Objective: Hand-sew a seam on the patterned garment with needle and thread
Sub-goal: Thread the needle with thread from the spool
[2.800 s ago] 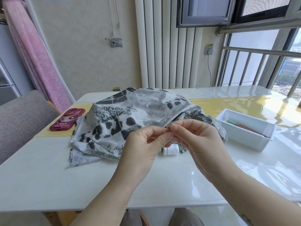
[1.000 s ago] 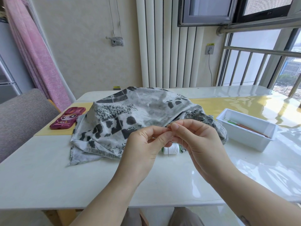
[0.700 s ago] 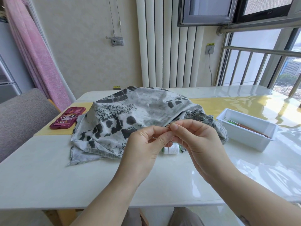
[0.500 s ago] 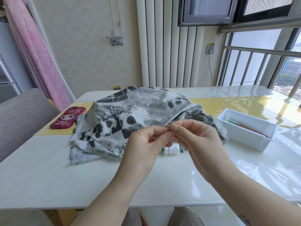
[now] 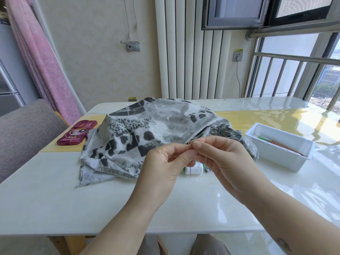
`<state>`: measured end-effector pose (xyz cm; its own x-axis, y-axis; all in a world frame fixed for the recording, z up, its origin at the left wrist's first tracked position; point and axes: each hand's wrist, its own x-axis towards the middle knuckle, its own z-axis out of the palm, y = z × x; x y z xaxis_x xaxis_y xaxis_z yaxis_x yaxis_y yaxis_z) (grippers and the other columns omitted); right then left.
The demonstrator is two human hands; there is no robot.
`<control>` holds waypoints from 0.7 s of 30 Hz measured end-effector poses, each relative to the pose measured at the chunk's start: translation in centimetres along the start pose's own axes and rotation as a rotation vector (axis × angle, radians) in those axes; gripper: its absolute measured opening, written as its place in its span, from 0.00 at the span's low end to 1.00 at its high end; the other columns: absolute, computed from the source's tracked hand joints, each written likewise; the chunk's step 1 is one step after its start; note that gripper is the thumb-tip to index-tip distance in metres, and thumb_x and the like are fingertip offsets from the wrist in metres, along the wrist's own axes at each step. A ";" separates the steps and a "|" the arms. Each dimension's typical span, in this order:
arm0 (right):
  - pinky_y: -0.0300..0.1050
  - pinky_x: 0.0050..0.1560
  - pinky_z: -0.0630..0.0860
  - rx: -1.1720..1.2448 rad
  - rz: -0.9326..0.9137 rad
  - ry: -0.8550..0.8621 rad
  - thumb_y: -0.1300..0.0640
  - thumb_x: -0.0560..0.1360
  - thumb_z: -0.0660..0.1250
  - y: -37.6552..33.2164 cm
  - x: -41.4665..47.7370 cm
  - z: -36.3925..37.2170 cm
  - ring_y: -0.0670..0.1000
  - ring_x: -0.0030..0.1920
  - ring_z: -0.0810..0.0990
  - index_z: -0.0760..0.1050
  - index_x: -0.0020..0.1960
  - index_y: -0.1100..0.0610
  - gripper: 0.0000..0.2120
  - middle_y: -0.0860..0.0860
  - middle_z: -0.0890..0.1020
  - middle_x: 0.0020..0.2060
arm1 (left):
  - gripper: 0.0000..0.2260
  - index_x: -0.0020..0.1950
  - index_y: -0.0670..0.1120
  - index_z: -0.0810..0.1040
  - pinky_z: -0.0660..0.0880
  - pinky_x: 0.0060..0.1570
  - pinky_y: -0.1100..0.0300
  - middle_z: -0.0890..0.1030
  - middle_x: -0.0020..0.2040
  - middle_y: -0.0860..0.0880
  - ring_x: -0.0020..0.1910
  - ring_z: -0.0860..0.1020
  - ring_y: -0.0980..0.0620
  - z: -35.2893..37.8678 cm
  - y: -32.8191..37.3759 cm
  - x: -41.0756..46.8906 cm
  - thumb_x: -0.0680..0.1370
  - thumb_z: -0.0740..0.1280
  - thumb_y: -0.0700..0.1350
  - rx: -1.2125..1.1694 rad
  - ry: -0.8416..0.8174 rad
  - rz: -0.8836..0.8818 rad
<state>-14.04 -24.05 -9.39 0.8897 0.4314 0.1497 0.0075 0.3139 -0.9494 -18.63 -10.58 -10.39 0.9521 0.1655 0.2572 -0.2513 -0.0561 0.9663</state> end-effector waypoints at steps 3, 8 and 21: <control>0.44 0.48 0.79 0.004 -0.006 0.025 0.58 0.63 0.71 0.0 -0.1 0.0 0.53 0.41 0.81 0.79 0.42 0.64 0.11 0.60 0.82 0.39 | 0.07 0.40 0.56 0.85 0.74 0.45 0.68 0.83 0.35 0.52 0.37 0.80 0.58 -0.1 -0.1 0.0 0.65 0.70 0.54 -0.007 -0.004 0.001; 0.52 0.53 0.78 -0.041 -0.075 0.086 0.56 0.63 0.72 0.3 -0.4 0.3 0.55 0.40 0.81 0.81 0.36 0.57 0.05 0.57 0.83 0.36 | 0.07 0.40 0.56 0.85 0.76 0.47 0.66 0.84 0.37 0.49 0.37 0.81 0.57 0.0 0.0 0.0 0.66 0.70 0.53 -0.017 -0.001 -0.009; 0.54 0.54 0.77 -0.121 -0.107 0.108 0.53 0.62 0.72 0.3 -0.6 0.7 0.54 0.41 0.81 0.83 0.35 0.53 0.05 0.55 0.83 0.35 | 0.08 0.39 0.53 0.85 0.75 0.45 0.67 0.84 0.37 0.47 0.36 0.80 0.57 0.0 0.1 0.1 0.65 0.70 0.53 -0.008 -0.003 0.003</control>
<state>-14.86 -23.67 -9.55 0.9246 0.3059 0.2272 0.1535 0.2466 -0.9569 -18.56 -10.60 -10.30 0.9518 0.1621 0.2604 -0.2558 -0.0492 0.9655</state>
